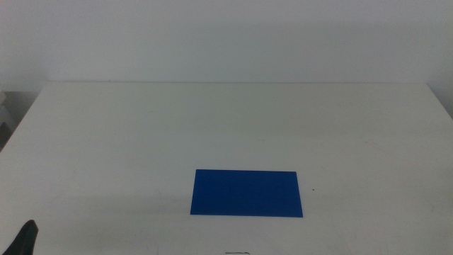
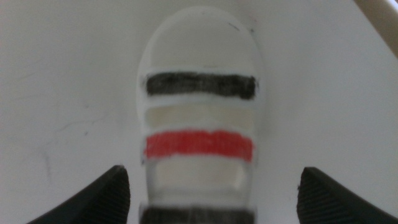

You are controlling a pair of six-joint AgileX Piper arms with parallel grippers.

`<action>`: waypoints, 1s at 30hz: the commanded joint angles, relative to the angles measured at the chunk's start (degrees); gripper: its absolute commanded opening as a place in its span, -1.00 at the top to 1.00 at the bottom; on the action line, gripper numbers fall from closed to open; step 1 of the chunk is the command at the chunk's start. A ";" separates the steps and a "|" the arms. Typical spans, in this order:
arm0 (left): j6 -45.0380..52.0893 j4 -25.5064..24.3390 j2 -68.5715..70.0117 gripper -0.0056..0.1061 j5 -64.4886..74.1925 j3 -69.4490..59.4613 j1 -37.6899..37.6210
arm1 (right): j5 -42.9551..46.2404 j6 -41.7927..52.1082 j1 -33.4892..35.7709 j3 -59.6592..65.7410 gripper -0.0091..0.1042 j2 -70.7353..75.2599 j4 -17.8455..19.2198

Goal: Use one arm to grab the shoe from the table and place it on the mat.

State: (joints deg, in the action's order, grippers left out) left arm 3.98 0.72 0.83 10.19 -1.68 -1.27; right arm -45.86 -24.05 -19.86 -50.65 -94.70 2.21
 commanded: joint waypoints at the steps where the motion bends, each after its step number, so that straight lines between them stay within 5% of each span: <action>1: -0.84 0.49 1.07 -0.78 -4.72 0.19 -0.26 | 1.75 -0.26 -0.40 -1.54 -0.67 0.76 1.30; 4: -0.84 0.49 1.07 -0.78 -4.72 0.19 -0.26 | 3.01 -0.26 -0.40 -1.60 -0.24 0.07 1.30; 8: -0.84 0.49 1.07 -0.78 -4.72 0.19 -0.26 | 2.08 0.24 0.31 -2.23 0.87 0.62 1.33; 17: -0.84 0.49 1.07 -0.78 -4.72 0.19 -0.26 | -11.82 -8.03 12.54 -14.33 0.86 3.85 1.44; 30: -0.84 0.49 1.07 -0.78 -4.72 0.19 -0.26 | -17.33 -26.22 44.54 -37.47 0.86 -11.00 0.30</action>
State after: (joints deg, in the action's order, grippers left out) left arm 3.98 0.72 0.83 10.19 -1.68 -1.27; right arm -62.45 -48.44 21.86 -84.05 -106.12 2.38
